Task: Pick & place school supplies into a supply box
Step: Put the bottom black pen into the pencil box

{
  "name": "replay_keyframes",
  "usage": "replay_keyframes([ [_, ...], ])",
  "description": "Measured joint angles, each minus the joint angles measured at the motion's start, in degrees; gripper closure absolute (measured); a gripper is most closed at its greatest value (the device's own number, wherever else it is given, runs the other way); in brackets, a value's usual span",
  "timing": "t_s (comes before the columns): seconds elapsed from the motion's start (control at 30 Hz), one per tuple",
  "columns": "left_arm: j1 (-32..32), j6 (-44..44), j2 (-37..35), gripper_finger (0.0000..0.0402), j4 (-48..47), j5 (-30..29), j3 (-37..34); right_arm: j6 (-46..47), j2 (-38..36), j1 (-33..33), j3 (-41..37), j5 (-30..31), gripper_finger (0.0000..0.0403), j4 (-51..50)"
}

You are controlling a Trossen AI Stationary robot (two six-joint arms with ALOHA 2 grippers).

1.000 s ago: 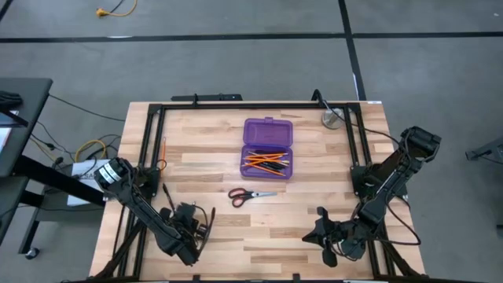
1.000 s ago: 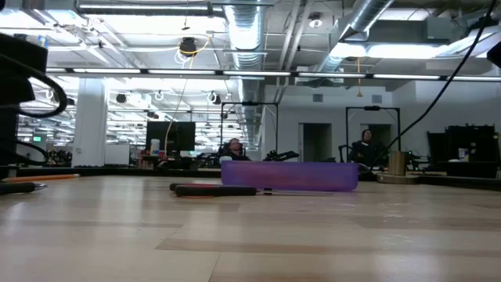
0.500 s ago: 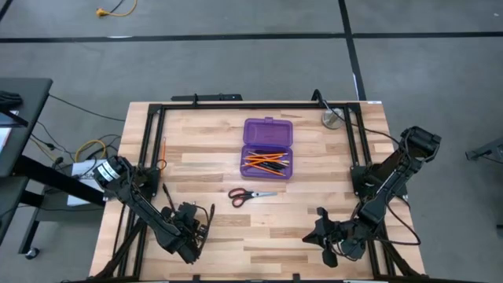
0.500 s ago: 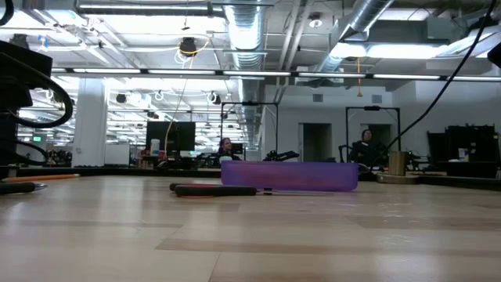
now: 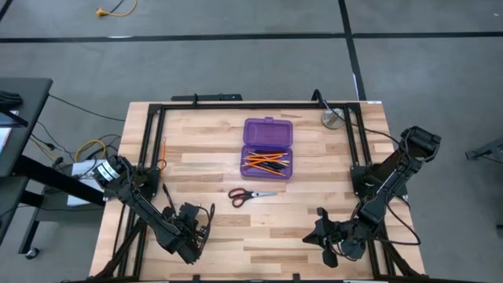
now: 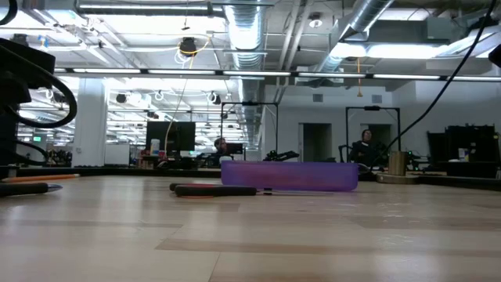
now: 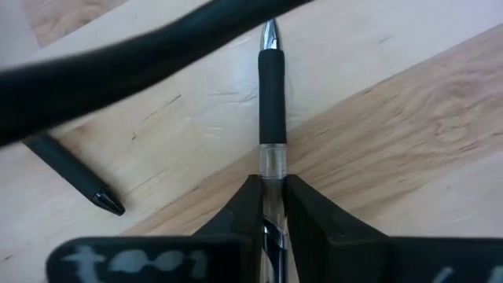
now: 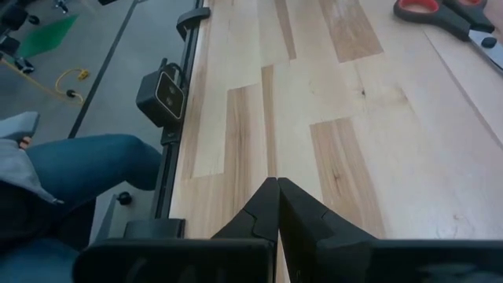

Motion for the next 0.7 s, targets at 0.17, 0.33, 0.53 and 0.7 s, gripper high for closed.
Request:
replay_keyframes([
  [0.17,0.0,0.5,0.2,0.0374,-0.5,-0.6,0.7,0.0,0.0,0.0,0.0,0.0,0.0403,0.0],
  [0.33,0.0,1.9,0.7,0.0380,-4.2,-2.4,4.0,0.0,0.0,0.0,0.0,0.0,0.0403,0.0],
  [0.53,2.7,9.4,0.5,0.0378,-7.8,-5.3,9.0,-0.1,0.0,0.0,0.0,0.0,0.0403,0.0],
  [0.7,8.6,22.6,0.4,0.0379,-13.1,-9.3,15.2,-0.1,0.0,0.6,0.0,0.0,0.0403,0.0],
])
